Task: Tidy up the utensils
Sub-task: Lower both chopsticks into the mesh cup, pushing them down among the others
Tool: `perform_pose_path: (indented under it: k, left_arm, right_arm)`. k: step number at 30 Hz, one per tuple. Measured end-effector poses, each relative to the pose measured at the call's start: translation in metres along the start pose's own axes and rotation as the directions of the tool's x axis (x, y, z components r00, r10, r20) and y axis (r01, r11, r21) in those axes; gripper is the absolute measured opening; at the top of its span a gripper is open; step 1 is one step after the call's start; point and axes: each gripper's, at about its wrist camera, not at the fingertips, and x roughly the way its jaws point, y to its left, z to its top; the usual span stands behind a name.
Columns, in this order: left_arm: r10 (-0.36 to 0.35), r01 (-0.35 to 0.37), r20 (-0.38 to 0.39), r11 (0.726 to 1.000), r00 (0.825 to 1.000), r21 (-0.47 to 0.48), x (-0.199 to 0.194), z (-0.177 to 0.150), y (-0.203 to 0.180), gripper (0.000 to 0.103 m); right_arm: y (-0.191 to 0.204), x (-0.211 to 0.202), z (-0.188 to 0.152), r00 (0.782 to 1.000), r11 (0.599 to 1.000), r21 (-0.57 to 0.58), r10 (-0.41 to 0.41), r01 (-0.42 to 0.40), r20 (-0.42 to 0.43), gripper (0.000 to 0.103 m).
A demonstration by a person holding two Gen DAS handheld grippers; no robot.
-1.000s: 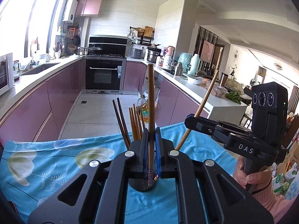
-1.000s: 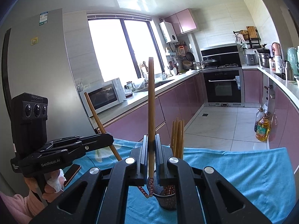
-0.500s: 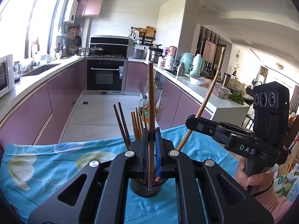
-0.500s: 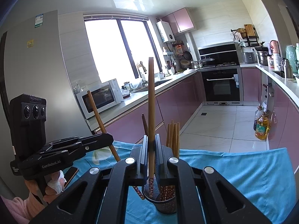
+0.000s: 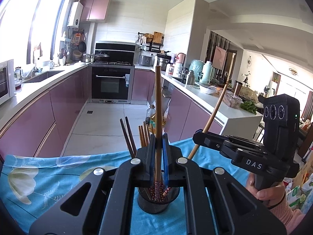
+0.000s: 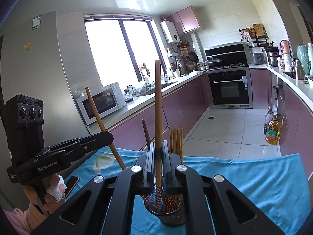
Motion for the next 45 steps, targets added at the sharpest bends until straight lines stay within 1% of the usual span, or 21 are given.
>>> perform_pose_path:
  k: [18, 45]
  left_arm:
    - [0.014, -0.015, -0.06, 1.0, 0.998, -0.016, 0.024, -0.007, 0.01, 0.008]
    - [0.016, -0.019, -0.124, 0.999, 0.992, -0.029, 0.038, -0.019, 0.021, 0.008]
  right_arm:
    - [-0.006, 0.016, -0.005, 0.999, 1.0, 0.01, -0.019, 0.019, -0.047, 0.006]
    - [-0.015, 0.031, -0.016, 0.995, 0.999, 0.011, -0.041, 0.043, -0.095, 0.006]
